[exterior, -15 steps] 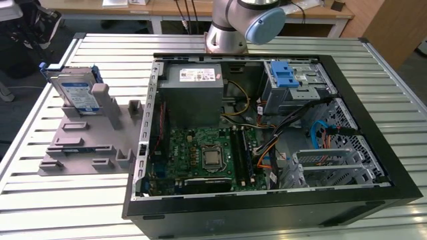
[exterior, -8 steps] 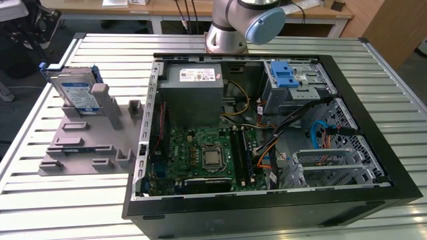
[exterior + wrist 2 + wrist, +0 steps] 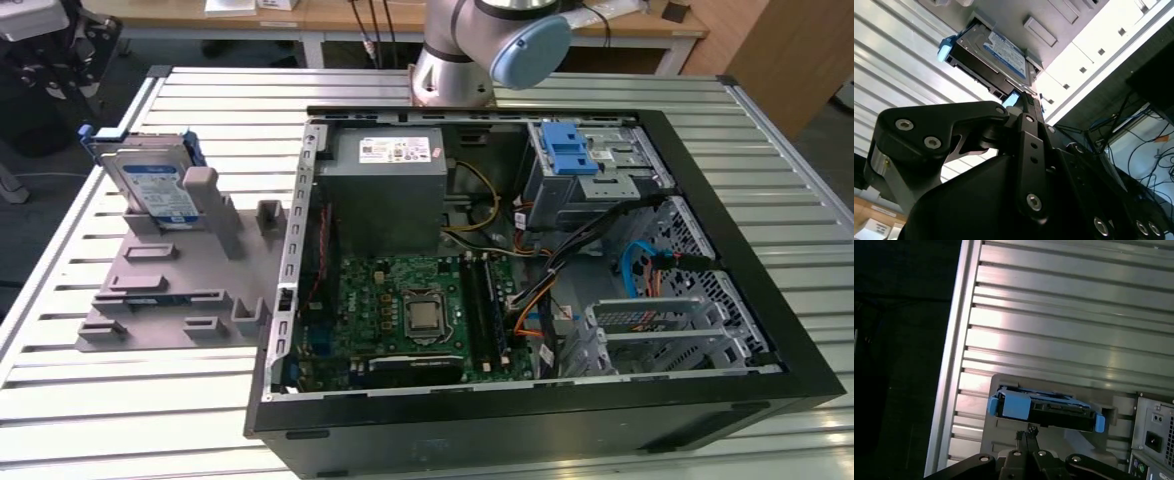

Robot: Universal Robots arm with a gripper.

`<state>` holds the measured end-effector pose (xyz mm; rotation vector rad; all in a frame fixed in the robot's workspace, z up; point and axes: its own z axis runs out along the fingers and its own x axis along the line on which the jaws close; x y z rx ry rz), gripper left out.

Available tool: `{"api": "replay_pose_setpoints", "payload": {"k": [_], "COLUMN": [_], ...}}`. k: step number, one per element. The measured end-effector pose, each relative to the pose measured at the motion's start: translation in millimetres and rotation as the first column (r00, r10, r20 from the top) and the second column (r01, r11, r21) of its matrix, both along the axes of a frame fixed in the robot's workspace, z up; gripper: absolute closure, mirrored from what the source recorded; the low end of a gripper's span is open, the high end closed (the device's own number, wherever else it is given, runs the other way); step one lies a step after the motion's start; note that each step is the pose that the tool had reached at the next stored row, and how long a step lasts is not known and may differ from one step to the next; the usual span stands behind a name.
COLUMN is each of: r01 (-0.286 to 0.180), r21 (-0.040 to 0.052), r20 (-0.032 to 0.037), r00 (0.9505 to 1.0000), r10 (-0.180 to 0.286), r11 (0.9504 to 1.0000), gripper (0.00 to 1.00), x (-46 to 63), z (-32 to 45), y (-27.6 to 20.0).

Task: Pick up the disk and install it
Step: 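Pick up the disk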

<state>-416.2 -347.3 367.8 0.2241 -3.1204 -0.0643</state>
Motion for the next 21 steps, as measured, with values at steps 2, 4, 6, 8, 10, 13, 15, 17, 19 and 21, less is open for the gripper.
{"api": "replay_pose_setpoints", "payload": {"k": [2, 4, 6, 8, 10, 13, 15, 17, 19, 21], "r01": [-0.021, -0.040, -0.061, -0.082, -0.103, -0.134, -0.157, -0.179, -0.202, -0.224], "r21": [0.0000, 0.0000, -0.0001, 0.0000, 0.0000, 0.0000, 0.0000, 0.0000, 0.0000, 0.0000], "r20": [-0.0001, -0.0001, -0.0001, -0.0001, 0.0000, 0.0000, -0.0001, 0.0000, -0.0001, -0.0001], "r00": [0.9998, 0.9992, 0.9982, 0.9967, 0.9947, 0.9909, 0.9876, 0.9838, 0.9795, 0.9746], "r10": [0.021, 0.040, 0.061, 0.082, 0.103, 0.134, 0.157, 0.179, 0.202, 0.224], "r11": [0.9998, 0.9992, 0.9982, 0.9967, 0.9947, 0.9909, 0.9876, 0.9838, 0.9795, 0.9746], "gripper": [0.89, 0.89, 0.89, 0.89, 0.89, 0.89, 0.89, 0.89, 0.89, 0.89], "x": [0.0, 0.0, 0.0, 0.0, 0.0, 0.0, 0.0, 0.0, 0.0, 0.0], "z": [0.1, 0.0, 0.0, 0.0, 0.0, 0.0, 0.0, 0.0, 0.0, 0.1], "y": [0.0, 0.0, 0.0, 0.0, 0.0, 0.0, 0.0, 0.0, 0.0, 0.0]}}
